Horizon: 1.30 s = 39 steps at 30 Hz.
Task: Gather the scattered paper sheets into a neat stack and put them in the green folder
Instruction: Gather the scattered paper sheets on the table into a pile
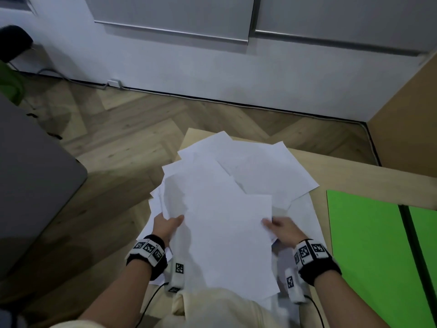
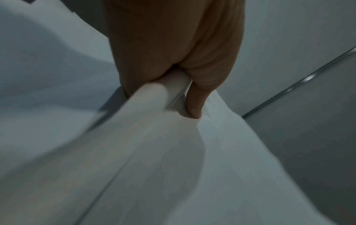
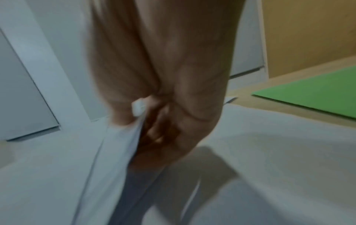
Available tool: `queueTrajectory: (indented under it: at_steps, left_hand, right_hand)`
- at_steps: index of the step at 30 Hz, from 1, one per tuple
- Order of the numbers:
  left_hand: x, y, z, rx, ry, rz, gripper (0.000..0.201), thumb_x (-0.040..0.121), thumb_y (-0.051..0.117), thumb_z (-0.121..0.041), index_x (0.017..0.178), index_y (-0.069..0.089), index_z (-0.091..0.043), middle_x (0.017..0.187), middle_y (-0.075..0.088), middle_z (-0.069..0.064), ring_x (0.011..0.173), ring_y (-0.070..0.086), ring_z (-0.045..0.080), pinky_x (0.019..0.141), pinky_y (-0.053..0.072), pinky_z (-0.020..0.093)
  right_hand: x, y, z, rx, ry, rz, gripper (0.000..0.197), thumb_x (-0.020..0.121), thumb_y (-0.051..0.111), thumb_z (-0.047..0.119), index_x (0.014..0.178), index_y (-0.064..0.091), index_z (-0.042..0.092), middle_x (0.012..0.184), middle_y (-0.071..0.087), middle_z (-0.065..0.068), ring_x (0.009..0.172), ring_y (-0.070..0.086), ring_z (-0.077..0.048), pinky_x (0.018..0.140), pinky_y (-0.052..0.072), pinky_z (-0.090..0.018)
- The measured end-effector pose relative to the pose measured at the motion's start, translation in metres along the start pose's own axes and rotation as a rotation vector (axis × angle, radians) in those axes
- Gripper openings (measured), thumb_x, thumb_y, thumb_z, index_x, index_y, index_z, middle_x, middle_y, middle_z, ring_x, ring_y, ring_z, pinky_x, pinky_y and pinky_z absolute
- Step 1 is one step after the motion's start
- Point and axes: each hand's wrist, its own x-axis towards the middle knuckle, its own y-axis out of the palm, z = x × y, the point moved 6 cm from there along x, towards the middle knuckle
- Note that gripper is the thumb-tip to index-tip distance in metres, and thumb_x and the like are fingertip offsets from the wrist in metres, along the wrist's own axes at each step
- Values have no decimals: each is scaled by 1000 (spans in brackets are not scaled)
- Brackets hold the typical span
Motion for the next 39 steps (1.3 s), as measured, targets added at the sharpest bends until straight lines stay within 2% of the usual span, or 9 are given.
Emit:
queueTrajectory:
  at_steps: [4,7,10,12,15,19,21,27,39]
  left_hand:
    - [5,-4,-20,100,56,-17,33,87,66,-7,117,59,4,93,65,14,80,63,30,71,51,33]
    - [2,-2,-26,121,49,9,37,82,75,-20,108,62,3,80,67,9,68,65,25,55,51,28]
    - [2,1,-17,65,-7,55,56,68,86,-35,107,66,-1,94,75,16,82,72,34,71,61,44]
    - [2,0,-13,43,-41,58,68,67,86,-34,119,61,2,110,71,24,91,70,38,80,59,45]
    - [0,1,-13,67,-39,69,48,74,82,-18,113,63,3,105,71,26,66,67,27,57,55,28]
    - [-4,4,-14,31,-50,64,37,69,85,-13,100,67,-4,94,75,16,80,72,33,69,61,41]
    - [-4,4,-16,26,-46,61,31,69,86,-13,93,65,-9,93,74,13,81,72,32,67,60,38]
    - [4,4,-14,89,0,54,28,71,84,-7,87,63,-13,87,70,4,78,68,24,59,53,27]
    - [18,-12,-9,-94,-9,-58,11,80,61,-1,91,60,-2,87,63,14,83,59,33,72,47,36]
  right_hand:
    - [5,-51,-13,281,244,-536,37,88,56,21,121,55,3,120,61,-20,116,57,-36,95,44,-38]
    - [12,-55,-16,546,390,-533,61,77,63,16,130,46,-8,128,56,-23,105,60,-36,94,48,-45]
    - [37,-56,-20,669,346,-559,79,52,64,18,126,47,-6,97,63,-16,74,57,-31,79,54,-46]
    - [40,-51,-11,747,316,-541,74,62,62,7,132,41,0,77,56,-13,59,51,-26,63,50,-35]
    - [36,-48,4,683,299,-494,44,75,60,-2,117,52,6,74,57,-14,51,43,-20,47,42,-21]
    - [44,-39,10,570,345,-436,62,78,67,18,135,47,5,131,55,-15,101,60,-30,81,42,-29]
    - [42,-38,13,388,423,-489,68,72,70,29,131,44,7,137,44,-14,117,52,-33,86,42,-37]
    - [31,-37,5,100,534,-687,82,64,80,38,126,34,9,134,33,-19,121,39,-41,93,40,-55]
    - [20,-65,-36,-162,379,-523,73,69,76,19,132,39,25,146,22,-7,128,28,-41,102,35,-55]
